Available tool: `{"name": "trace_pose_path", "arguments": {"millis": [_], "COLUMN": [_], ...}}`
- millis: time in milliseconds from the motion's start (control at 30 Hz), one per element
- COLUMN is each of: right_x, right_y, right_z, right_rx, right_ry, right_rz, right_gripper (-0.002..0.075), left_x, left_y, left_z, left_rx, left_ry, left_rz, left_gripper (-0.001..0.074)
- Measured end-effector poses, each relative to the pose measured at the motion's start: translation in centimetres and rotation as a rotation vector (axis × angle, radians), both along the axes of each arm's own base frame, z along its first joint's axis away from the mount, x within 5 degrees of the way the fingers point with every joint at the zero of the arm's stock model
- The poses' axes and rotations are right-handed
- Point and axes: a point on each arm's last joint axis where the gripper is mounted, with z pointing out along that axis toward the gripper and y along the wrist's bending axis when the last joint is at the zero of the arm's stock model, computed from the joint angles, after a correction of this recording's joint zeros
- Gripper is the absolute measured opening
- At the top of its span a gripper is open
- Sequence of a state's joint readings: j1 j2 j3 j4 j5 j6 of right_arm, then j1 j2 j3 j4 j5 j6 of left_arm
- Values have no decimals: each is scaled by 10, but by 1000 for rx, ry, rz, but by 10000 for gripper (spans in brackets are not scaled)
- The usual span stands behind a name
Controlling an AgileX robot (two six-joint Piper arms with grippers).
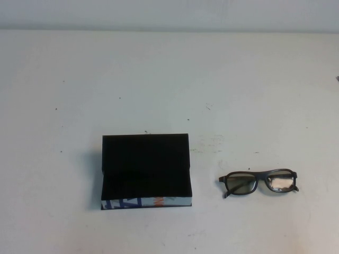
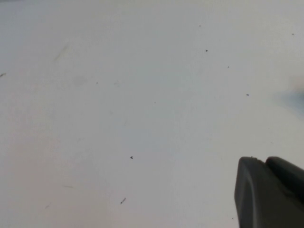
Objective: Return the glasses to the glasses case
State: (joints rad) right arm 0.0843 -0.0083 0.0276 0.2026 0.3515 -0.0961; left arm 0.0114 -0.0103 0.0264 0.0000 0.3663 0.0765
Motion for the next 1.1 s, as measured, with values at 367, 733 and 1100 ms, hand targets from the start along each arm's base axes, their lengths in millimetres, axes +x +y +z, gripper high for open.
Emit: {"name": "trace_pose_path", "arguments": {"millis": [367, 733, 1100], "right_x": [0, 3, 4], "right_y": [0, -1, -12], "right_z": [0, 15, 34], "right_rx": [0, 189, 523], "right_ry": [0, -131, -311], "right_rz": [0, -45, -172], "right_gripper": [-13, -13, -13], "left_x": [0, 0, 0], "left_y": [0, 0, 0], "left_z": [0, 0, 0], "left_rx": [0, 0, 0], "left_ry": [0, 0, -1], "left_rz": [0, 0, 0], "left_gripper": [-1, -1, -1]}}
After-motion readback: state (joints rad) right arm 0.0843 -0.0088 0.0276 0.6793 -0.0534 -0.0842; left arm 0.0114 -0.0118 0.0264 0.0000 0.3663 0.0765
